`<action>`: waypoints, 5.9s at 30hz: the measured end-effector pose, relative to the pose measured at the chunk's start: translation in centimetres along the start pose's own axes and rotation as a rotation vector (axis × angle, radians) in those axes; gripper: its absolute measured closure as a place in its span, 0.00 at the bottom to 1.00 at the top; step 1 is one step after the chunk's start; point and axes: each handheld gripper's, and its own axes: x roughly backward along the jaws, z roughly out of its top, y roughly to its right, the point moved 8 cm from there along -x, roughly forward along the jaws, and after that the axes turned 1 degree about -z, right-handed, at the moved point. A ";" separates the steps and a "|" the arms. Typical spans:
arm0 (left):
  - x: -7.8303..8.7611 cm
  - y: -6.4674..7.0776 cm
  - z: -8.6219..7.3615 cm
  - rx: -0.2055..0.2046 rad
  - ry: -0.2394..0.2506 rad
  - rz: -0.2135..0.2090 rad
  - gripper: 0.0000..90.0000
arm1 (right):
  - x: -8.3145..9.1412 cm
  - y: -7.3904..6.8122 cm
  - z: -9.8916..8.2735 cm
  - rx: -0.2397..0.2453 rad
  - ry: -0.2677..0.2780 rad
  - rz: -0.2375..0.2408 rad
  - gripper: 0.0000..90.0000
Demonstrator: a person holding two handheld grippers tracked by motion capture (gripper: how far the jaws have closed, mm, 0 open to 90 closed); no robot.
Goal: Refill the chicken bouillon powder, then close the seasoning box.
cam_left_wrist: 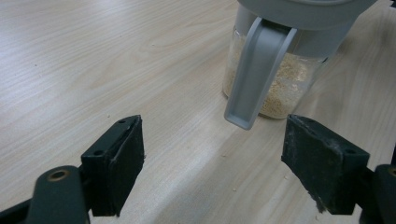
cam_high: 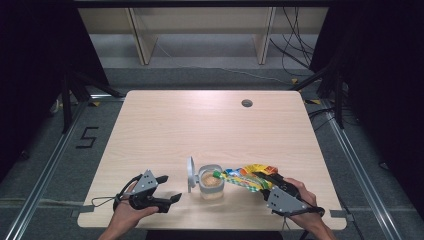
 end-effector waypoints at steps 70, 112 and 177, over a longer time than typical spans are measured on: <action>0.2 -0.3 0.2 -0.015 0.011 0.001 0.23 | 4.6 0.7 -5.2 -0.864 -0.070 -0.084 0.32; 1.2 0.1 0.7 -0.038 0.070 0.027 0.72 | 6.6 -1.9 -6.0 -0.830 -0.231 -0.066 0.26; 0.9 3.7 6.6 -0.109 0.148 -0.093 0.93 | 6.5 -1.8 -6.6 -0.770 -0.256 -0.082 0.27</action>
